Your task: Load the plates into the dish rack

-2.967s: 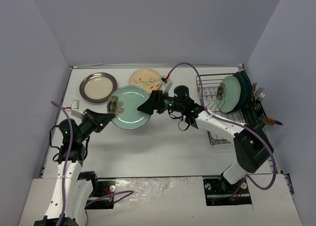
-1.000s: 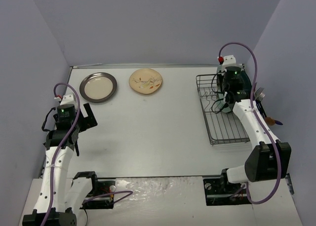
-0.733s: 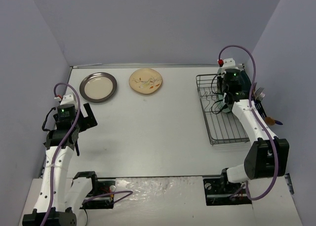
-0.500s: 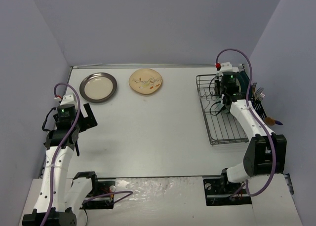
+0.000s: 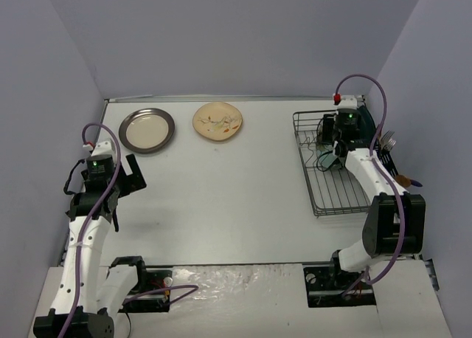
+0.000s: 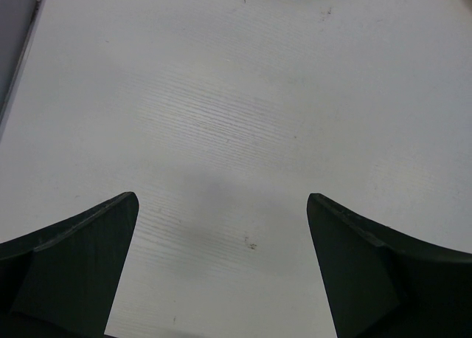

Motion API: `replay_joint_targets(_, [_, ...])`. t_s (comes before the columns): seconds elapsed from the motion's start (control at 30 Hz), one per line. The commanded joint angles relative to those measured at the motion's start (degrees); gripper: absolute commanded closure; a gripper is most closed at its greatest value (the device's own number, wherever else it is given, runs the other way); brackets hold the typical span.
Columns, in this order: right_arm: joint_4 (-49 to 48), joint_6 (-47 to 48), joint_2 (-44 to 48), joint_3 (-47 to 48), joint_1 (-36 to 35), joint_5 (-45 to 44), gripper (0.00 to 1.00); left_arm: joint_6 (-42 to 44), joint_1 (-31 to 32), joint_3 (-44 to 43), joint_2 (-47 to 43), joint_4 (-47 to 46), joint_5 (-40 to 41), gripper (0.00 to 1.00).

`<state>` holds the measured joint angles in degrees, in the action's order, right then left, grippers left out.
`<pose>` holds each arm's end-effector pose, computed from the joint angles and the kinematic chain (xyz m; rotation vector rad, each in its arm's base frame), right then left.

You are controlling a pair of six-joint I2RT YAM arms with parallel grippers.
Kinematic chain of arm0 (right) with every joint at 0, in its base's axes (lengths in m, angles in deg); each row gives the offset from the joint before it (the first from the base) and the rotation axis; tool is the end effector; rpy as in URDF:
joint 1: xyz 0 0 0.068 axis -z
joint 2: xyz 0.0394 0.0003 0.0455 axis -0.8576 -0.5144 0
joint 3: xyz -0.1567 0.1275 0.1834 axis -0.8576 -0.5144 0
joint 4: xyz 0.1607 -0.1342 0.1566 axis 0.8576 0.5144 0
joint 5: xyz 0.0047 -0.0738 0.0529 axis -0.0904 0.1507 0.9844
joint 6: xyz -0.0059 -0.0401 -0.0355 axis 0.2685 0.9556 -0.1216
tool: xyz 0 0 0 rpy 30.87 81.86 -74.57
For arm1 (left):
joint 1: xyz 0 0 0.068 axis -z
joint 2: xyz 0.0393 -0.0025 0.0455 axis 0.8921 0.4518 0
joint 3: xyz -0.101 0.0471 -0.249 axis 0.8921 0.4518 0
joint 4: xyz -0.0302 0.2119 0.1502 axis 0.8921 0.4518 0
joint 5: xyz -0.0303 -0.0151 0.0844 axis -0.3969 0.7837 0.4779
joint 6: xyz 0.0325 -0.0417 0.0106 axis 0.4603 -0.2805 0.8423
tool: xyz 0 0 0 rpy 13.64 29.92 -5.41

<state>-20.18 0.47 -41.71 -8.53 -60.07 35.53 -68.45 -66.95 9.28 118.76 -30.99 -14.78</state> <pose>0.3496 -0.0003 0.2879 0.0478 1.9175 -0.2091 0.1757 0.0129 0.3134 -0.4430 2.1488 -0.1126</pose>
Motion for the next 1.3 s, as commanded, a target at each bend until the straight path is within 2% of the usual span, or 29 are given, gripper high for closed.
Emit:
replay_joint_targets(0.0, [-5.10, -3.40, 5.17, 0.64, 0.17, 1.25, 0.31, 0.37, 0.12, -1.35, 0.87, -2.25, -1.27, 0.03])
replay_joint_targets(0.2, [-4.78, -6.90, 11.55, 1.27, 0.15, 6.20, 0.13, -2.00, 0.12, -1.09, 2.64, -3.74, -5.27, 0.03])
replay_joint_targets(0.37, [-6.83, -13.41, 19.11, 0.19, -0.23, 17.90, 0.01, -10.48, 0.24, 0.28, 5.95, -10.30, -13.65, 0.03])
replay_joint_targets(0.5, [-13.77, -21.46, 24.76, -3.99, -0.74, 25.50, 0.00, -23.88, 0.85, 4.08, 10.39, -22.44, -19.46, 0.03])
replay_joint_targets(0.53, [-15.73, -23.36, 25.73, -5.32, -0.91, 25.64, 0.00, -24.24, 1.37, 4.15, 11.79, -25.08, -19.48, 0.03])
replay_joint_targets(0.7, [-29.82, -34.98, 27.45, -13.17, -3.51, 34.82, 0.00, -37.88, 7.26, 4.89, 22.40, -44.66, -17.03, 0.03])
replay_joint_targets(0.8, [-35.36, -39.02, 26.79, -15.88, -5.40, 37.77, 0.00, -42.99, 9.60, 3.30, 30.85, -52.40, -15.69, 0.03])
replay_joint_targets(1.0, [-41.63, -43.41, 25.59, -18.63, -6.84, 41.31, 0.00, -47.75, 14.42, -5.68, 46.82, -60.09, -12.06, 0.04])
replay_joint_targets(1.27, [-41.43, -42.01, 24.71, -18.68, -8.65, 42.32, 0.00, -53.74, 16.49, -17.65, 65.16, -64.32, -10.83, 0.17])
